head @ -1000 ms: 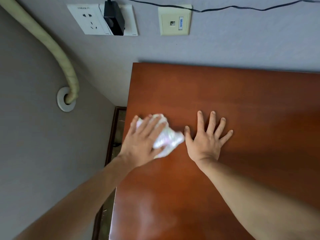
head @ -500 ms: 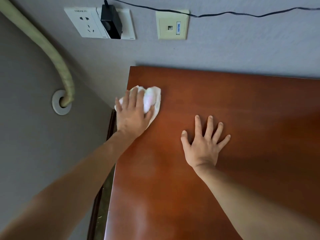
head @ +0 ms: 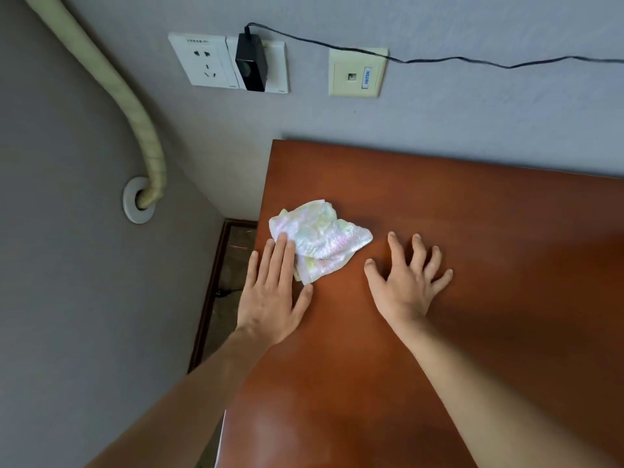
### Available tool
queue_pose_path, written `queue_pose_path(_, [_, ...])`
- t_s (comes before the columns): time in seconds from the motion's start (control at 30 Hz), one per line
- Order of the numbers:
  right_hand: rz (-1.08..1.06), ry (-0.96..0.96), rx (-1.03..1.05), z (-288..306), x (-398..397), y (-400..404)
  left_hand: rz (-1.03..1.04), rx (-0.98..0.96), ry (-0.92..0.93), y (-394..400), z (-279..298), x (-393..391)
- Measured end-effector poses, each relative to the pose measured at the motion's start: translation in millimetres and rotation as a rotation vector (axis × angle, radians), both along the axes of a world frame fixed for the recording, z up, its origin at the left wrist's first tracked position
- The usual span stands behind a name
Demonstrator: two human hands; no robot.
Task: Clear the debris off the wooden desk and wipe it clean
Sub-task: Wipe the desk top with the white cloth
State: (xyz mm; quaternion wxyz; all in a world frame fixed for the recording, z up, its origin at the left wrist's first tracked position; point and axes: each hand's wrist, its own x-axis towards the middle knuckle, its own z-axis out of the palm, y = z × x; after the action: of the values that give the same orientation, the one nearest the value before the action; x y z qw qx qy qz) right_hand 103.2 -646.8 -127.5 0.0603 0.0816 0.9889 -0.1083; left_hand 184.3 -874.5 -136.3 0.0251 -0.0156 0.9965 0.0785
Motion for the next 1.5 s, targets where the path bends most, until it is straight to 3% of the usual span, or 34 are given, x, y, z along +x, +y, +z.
queue_pose_path(0.1, [0.194,0.361,-0.16,27,-12,-24,0.012,-0.009,-0.017,1,-1,-4])
queue_pose_path(0.2, [0.735,0.289,-0.105,43,-19,-82,0.003,0.018,-0.017,0,2,-4])
queue_pose_path(0.27, [0.937,0.205,0.023,28,-31,-99,0.011,0.016,-0.029,0,2,-3])
queue_pose_path(0.33, [0.909,0.194,0.095,10,-59,-95,0.026,0.013,-0.035,0,2,-5])
queue_pose_path(0.47, [0.495,0.21,0.065,9,-106,-113,0.02,0.014,-0.07,-1,2,-6])
queue_pose_path(0.5, [0.474,0.211,0.028,9,-106,-124,0.016,0.013,-0.079,-1,2,-6])
queue_pose_path(0.63, [1.037,0.224,0.029,7,-96,-121,0.021,0.02,-0.071,-1,2,-7])
queue_pose_path(0.7, [1.189,0.209,0.048,11,-123,-108,0.026,0.029,-0.063,-1,2,-7])
queue_pose_path(0.77, [1.046,0.209,0.077,10,-149,-111,0.029,0.034,-0.06,-2,1,-6])
queue_pose_path(0.87, [0.614,0.229,0.019,10,-156,-145,0.036,0.037,-0.062,-2,1,-6])
queue_pose_path(0.9, [0.643,0.245,0.0,9,-154,-156,0.038,0.035,-0.057,-1,0,-6])
queue_pose_path(1.0, [1.182,0.247,0.04,11,-157,-158,0.038,0.034,-0.05,-1,-2,-7])
queue_pose_path(1.03, [1.239,0.234,0.049,15,-170,-152,0.04,0.032,-0.041,-1,-2,-7])
queue_pose_path(1.17, [0.678,0.247,0.058,10,-182,-147,0.041,0.043,-0.031,-1,-2,-7])
queue_pose_path(1.23, [0.804,0.26,0.069,7,-153,-137,0.045,0.05,-0.025,-1,-2,-7])
queue_pose_path(1.33, [1.286,0.274,0.083,10,-129,-86,0.046,0.055,-0.03,-2,-2,-7])
queue_pose_path(1.37, [1.271,0.283,0.114,11,-133,-72,0.048,0.051,-0.029,-2,-1,-7])
queue_pose_path(1.5, [0.467,0.325,0.09,7,-130,-68,0.041,0.064,-0.022,-2,-2,-6])
